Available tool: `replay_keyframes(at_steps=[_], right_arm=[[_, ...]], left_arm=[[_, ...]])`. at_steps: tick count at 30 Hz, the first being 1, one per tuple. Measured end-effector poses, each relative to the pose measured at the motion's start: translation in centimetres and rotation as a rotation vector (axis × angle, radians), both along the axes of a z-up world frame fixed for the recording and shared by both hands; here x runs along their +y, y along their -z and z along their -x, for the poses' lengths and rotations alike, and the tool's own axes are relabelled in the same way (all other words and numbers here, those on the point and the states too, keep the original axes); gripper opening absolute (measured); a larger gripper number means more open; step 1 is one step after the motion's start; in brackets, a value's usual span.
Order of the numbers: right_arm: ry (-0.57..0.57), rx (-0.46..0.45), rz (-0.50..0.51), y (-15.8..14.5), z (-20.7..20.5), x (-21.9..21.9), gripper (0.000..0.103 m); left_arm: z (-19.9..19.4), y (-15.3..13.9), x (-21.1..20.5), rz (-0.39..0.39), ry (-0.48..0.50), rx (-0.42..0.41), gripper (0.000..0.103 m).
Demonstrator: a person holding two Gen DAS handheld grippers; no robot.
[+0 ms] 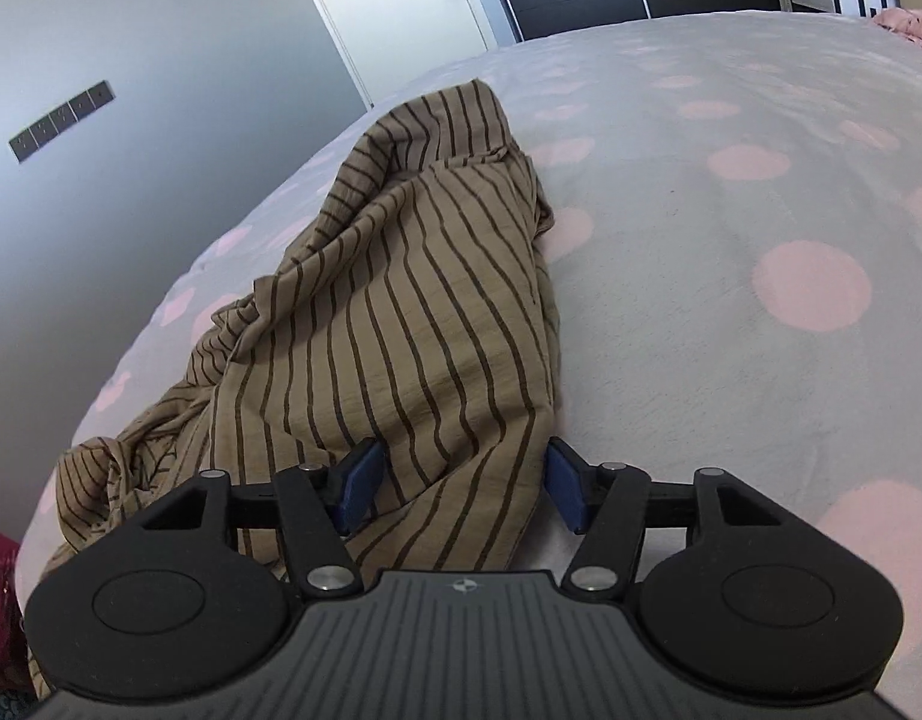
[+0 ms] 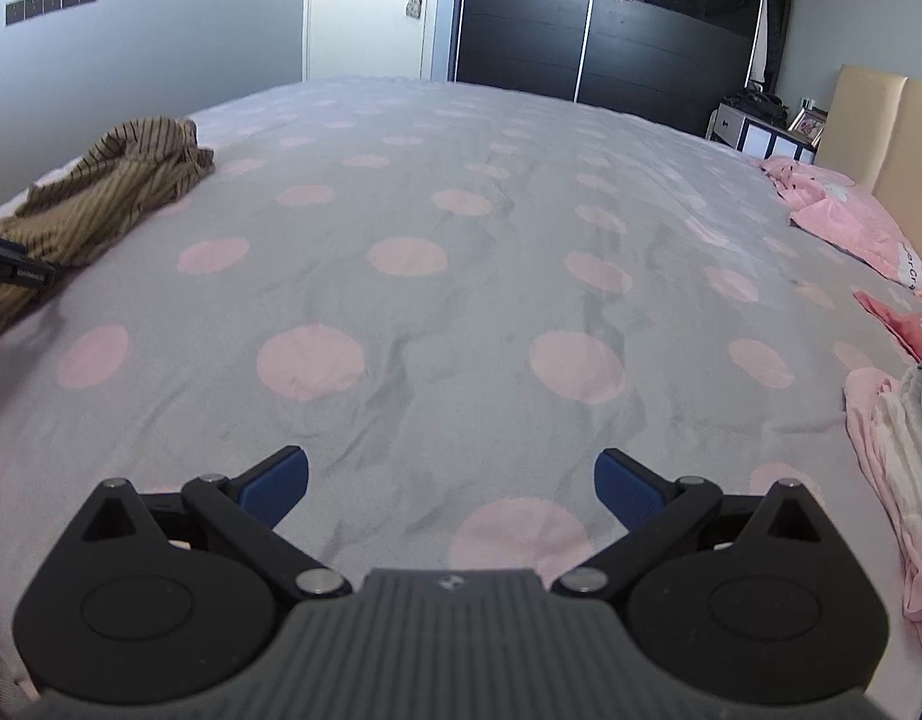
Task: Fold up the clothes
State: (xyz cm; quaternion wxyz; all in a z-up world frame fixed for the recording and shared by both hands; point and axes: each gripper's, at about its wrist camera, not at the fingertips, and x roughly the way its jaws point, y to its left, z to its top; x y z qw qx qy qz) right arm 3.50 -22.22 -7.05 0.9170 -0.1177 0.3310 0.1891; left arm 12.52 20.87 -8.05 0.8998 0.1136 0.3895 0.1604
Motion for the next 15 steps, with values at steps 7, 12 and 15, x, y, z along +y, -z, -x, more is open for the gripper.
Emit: replay_keyframes(at_steps=[7,12,15], right_arm=[[-0.001,0.040,0.023,1.1,-0.7,0.5,0.102],[-0.002,0.046,0.023,1.2,-0.8,0.5,0.102],[-0.003,0.047,0.020,1.2,-0.8,0.5,0.102]], left_arm=[[0.3,-2.0,2.4,0.138,-0.031,-0.051,0.018],[0.6,-3.1,4.3,0.198,-0.097,-0.096,0.020],[0.3,-2.5,4.2,0.163,-0.096,-0.086,0.040]])
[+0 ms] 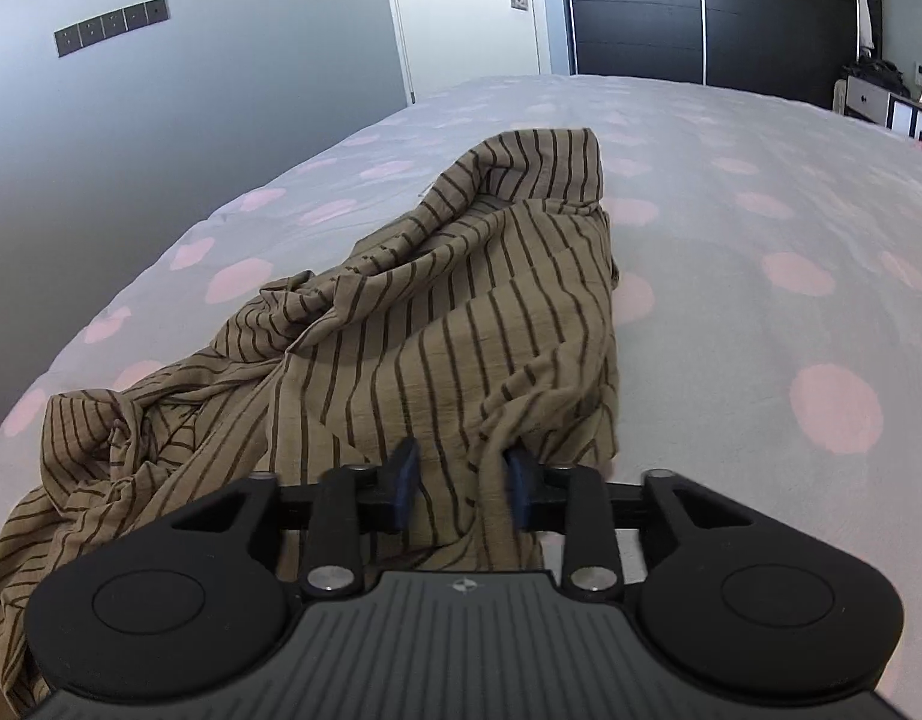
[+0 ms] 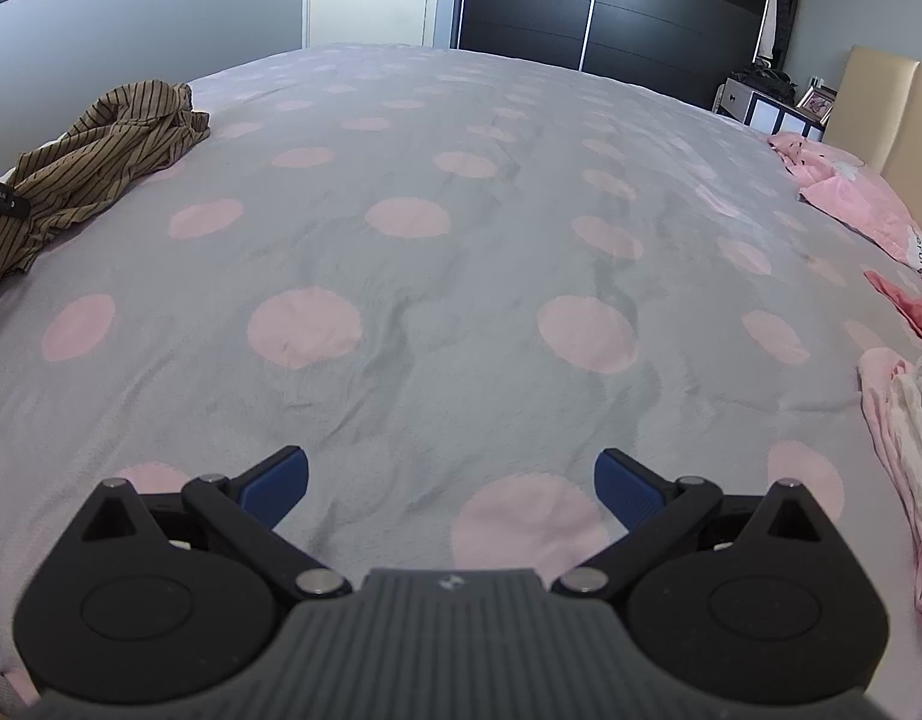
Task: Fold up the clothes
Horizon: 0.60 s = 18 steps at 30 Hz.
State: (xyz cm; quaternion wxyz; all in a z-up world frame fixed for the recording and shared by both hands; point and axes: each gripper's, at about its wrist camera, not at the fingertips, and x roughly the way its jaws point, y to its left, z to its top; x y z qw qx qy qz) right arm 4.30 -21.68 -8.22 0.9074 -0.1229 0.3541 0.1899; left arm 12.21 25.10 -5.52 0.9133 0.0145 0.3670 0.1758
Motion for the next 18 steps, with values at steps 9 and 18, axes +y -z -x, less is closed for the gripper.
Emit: replay_keyframes(at_steps=[9,18], right_arm=[[-0.005,-0.013,-0.008,-0.2,0.4,-0.1,0.102],[-0.002,-0.027,-0.015,-0.5,0.7,0.0,0.102]], left_arm=[[0.0,-0.7,0.4,0.048,0.015,-0.087,0.002],[1.4,-3.8,-1.4,0.245,0.139,-0.166,0.001]])
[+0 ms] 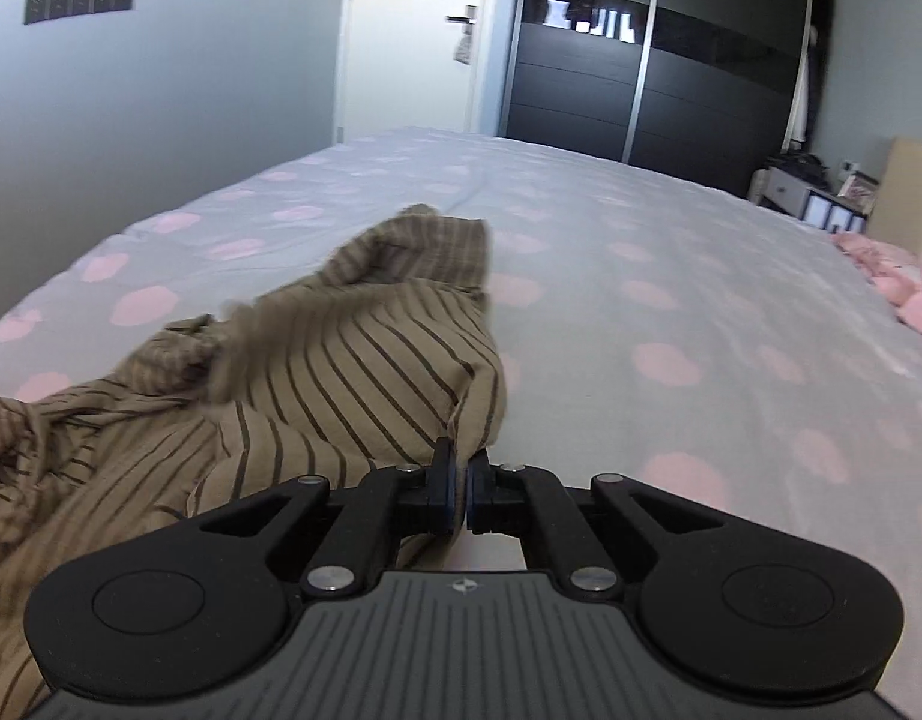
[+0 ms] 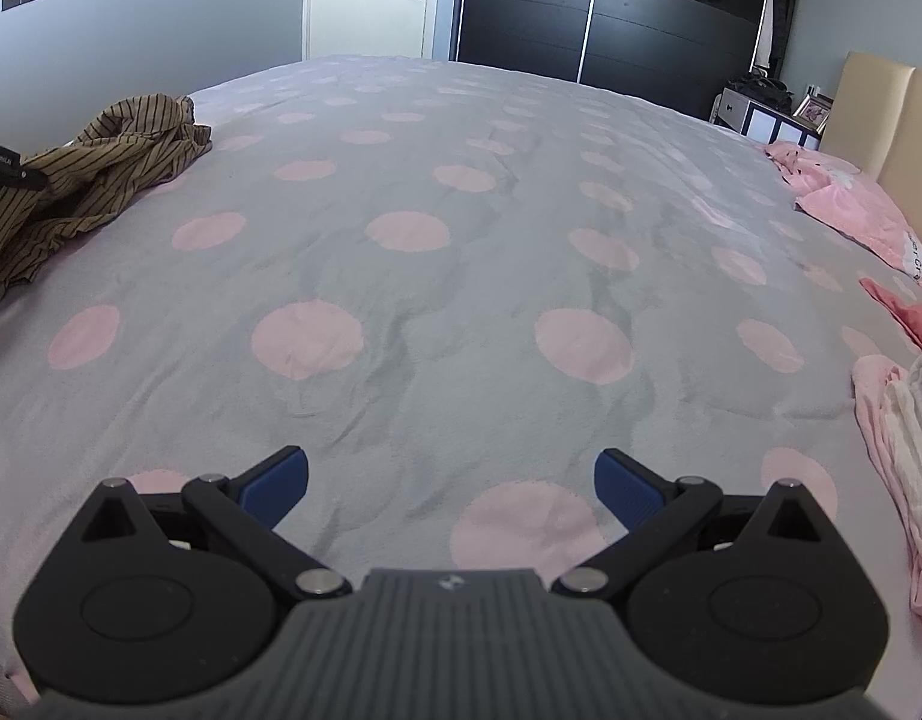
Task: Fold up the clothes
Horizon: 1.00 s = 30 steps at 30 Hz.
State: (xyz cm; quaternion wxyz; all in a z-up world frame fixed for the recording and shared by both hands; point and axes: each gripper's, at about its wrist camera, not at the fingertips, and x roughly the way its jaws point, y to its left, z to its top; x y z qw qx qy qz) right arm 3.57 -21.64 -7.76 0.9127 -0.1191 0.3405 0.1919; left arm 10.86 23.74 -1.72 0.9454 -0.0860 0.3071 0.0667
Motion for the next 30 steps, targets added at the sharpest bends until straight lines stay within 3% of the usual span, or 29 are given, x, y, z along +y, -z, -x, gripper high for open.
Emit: replay_keyframes(at_steps=[7,11,14,17,24,30], right_arm=[[-0.013,-0.022,-0.005,-0.6,0.2,0.0,0.102],[-0.005,-0.038,-0.003,-1.0,0.2,-0.2,0.102],[0.009,-0.049,-0.006,-1.4,0.3,-0.5,0.102],[0.018,-0.057,-0.008,-1.7,0.5,-0.9,0.102],[0.001,-0.015,-0.063,-2.3,-0.2,-0.8,0.102],[-0.111,0.016,-0.138,-4.0,-1.9,3.2,0.101]], left_arm=[[1.5,-2.2,-3.1,0.076,0.161,-0.039,0.001],[2.4,-4.1,-7.1,0.155,0.387,-0.098,0.000],[3.1,-5.4,-11.5,0.129,0.529,-0.111,0.000],[3.5,-5.3,-13.7,0.094,0.573,-0.073,0.000],[3.3,-5.4,-10.2,0.019,0.427,0.017,0.000],[3.2,-7.1,-1.6,-0.071,0.208,0.043,0.021]])
